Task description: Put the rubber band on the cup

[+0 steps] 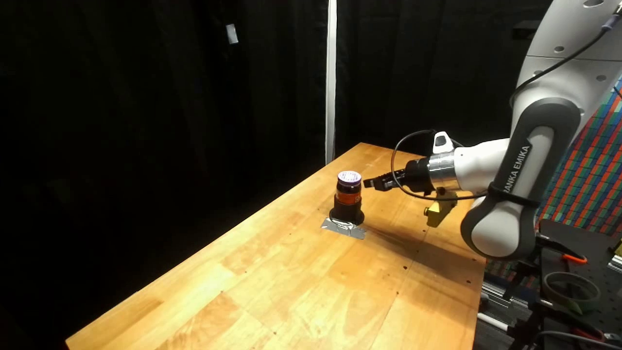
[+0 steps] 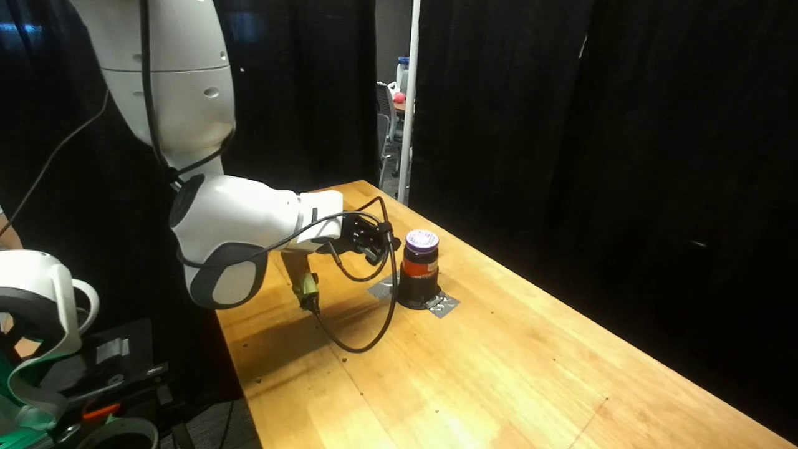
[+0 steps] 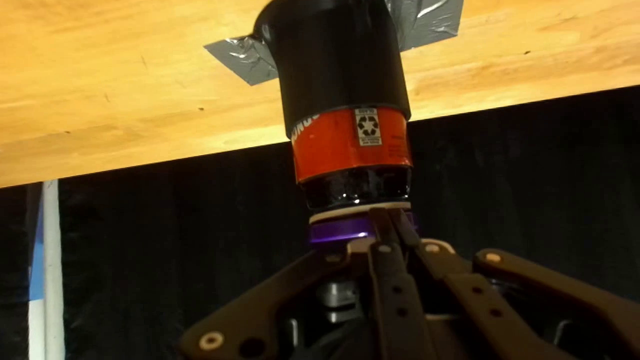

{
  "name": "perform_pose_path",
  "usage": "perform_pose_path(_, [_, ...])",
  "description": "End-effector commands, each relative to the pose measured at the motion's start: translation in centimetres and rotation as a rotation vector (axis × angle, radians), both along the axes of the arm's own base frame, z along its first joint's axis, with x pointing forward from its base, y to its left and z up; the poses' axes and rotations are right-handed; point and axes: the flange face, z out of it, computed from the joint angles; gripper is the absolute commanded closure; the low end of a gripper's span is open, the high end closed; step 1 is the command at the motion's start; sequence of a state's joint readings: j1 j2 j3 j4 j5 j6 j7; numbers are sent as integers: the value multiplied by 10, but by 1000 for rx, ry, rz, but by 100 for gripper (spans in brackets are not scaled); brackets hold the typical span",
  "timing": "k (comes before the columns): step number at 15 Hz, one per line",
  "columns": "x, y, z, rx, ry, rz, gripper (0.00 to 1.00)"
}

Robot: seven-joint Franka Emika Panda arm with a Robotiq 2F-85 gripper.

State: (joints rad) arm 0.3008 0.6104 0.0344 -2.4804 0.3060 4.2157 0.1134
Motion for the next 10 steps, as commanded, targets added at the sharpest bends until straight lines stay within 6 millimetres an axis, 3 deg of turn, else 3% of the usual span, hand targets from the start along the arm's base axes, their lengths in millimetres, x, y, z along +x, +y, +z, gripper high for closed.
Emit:
perform_pose_path(1, [8,5,1,-8,-66,-6,94])
perform_pose_path(3, [9,4,-3,-13,-51,-4,94])
perform_pose_path(4, [5,3,-7,-11,-31,-8,68])
perform_pose_path(5, [4,3,-11,15,64,13,68])
perform_pose_path(6, [5,4,-9,-2,25,7,63])
perform_pose_path(7, [4,4,-11,3,42,6,81])
perform_pose_path(9, [4,3,-11,6,44,4,65])
perform_pose_path(10, [4,2,-11,6,44,4,63])
